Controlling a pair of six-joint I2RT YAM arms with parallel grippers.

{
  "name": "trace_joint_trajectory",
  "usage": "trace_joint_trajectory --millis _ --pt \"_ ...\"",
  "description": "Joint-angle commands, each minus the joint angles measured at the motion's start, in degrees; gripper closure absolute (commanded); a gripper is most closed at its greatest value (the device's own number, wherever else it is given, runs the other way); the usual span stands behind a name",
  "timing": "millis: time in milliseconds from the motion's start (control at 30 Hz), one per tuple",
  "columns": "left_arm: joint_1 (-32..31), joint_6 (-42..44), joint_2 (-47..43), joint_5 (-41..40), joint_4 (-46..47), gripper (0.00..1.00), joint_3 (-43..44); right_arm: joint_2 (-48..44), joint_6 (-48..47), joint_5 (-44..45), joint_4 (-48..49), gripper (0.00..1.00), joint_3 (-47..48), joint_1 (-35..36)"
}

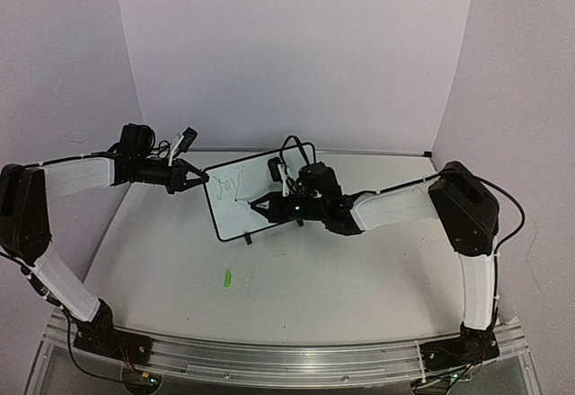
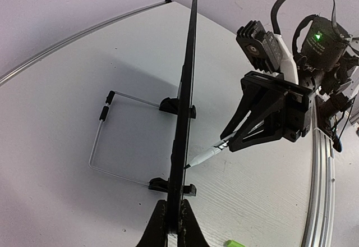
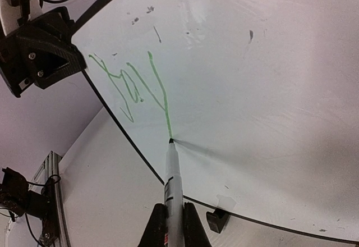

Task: Write a sentence on the whiteboard
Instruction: Write a sentence on the whiteboard, then place the whiteboard at the center of the board.

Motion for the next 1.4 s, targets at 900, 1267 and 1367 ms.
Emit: trace_joint_trajectory --millis 900,1267,1367 --pt "0.1 -15.2 -10.2 -15.6 3.4 0.02 -2.5 -32.2 -7.7 4.5 -6.3 1.00 -20.6 -0.2" --pt "-0.1 -20.9 -5.9 -14.8 -16.2 0.01 17.3 -26.1 -9.3 0.2 -6.4 1.00 -15.3 -1.8" --pt "-1.6 -17.0 -1.6 -15.2 -22.2 0.02 23.8 -23.6 -9.4 -0.6 -6.4 1.00 -13.2 -2.2"
